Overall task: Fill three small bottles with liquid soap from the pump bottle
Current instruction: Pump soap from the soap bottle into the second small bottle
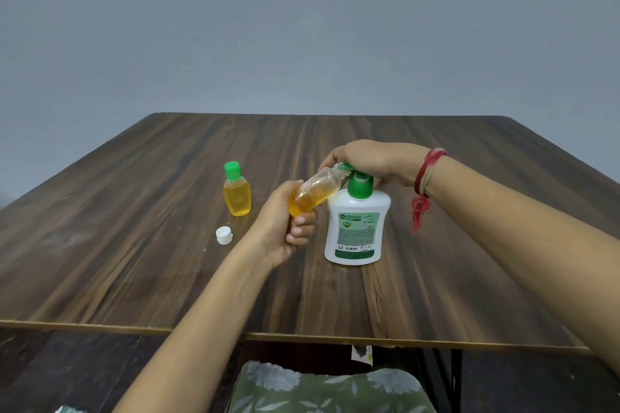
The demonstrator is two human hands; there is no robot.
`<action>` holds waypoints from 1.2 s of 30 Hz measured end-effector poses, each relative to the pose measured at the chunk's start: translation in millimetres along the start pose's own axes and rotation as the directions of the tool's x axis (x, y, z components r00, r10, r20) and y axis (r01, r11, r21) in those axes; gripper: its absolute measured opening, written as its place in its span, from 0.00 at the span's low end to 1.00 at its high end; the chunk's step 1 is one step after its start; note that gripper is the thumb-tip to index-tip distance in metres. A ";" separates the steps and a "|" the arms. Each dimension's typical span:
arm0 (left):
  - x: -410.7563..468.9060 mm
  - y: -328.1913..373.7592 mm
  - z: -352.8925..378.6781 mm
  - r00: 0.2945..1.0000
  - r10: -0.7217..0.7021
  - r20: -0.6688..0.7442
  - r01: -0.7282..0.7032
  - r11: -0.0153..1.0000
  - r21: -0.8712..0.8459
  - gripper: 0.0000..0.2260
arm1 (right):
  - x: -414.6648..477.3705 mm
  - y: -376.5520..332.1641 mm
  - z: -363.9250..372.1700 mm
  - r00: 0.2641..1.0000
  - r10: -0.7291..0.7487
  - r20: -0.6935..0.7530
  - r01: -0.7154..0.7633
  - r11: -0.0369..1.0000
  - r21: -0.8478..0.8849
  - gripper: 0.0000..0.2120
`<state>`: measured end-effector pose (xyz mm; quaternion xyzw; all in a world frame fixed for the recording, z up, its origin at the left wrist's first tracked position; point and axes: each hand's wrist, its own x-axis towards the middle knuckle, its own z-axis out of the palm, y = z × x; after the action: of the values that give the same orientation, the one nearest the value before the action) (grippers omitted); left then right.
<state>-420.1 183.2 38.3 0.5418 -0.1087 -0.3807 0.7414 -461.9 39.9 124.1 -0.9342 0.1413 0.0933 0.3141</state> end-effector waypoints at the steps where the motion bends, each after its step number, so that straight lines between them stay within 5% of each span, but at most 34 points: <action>1: -0.6 0.2 -0.2 1.000 0.001 0.004 -0.001 1.000 -0.006 0.18 | -0.1 -1.1 -1.3 1.000 0.005 0.004 -0.005 1.000 -0.006 0.15; 36: 1.4 -3.0 0.1 1.000 -0.003 0.003 0.003 1.000 0.003 0.15 | -0.7 1.4 3.4 1.000 0.006 -0.018 -0.006 1.000 0.025 0.16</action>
<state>-420.5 181.9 35.4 0.5423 -0.1094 -0.3827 0.7399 -463.3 41.1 120.8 -0.9306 0.1479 0.0842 0.3240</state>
